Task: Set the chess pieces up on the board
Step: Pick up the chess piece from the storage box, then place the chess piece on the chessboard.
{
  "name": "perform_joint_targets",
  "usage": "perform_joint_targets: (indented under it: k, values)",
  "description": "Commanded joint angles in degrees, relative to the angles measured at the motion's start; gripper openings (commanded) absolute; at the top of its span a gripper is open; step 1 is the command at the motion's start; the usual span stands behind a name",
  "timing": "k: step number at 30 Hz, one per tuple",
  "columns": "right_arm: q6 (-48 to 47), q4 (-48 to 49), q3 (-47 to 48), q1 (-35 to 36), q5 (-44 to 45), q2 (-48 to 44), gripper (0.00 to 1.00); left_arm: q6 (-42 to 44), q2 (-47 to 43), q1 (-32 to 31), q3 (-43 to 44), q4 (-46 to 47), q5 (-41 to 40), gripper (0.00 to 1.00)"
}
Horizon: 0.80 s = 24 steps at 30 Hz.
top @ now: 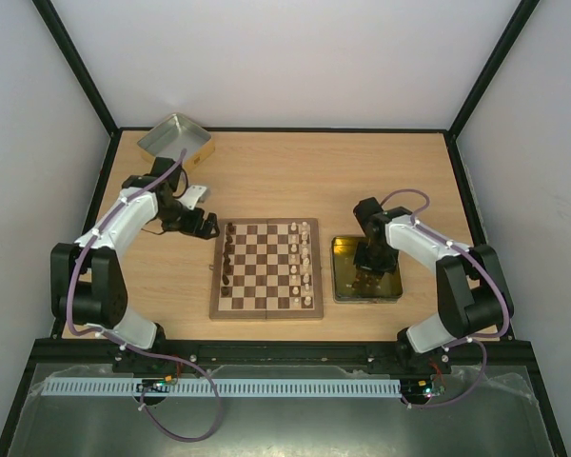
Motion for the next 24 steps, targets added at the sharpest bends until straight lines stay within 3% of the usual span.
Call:
perform_joint_targets:
  k: [1, 11, 17, 24]
  values:
    - [-0.6, -3.8, 3.0, -0.3, 4.3, -0.8, 0.11, -0.4, 0.9, -0.9, 1.4, -1.2, -0.7, 1.00]
    - [0.8, -12.0, 9.8, 1.9, 4.8, -6.1, 0.10, -0.4, 0.0, -1.0, 0.8, -0.6, -0.8, 1.00]
    - [6.4, -17.9, 22.1, 15.8, 6.6, -4.2, 0.10, -0.7, -0.7, -1.0, 0.5, -0.1, -1.0, 1.00]
    - [10.8, -18.5, 33.1, 31.9, 7.1, 4.0, 0.10, -1.2, -2.0, -0.9, -0.1, 0.4, -2.9, 1.00]
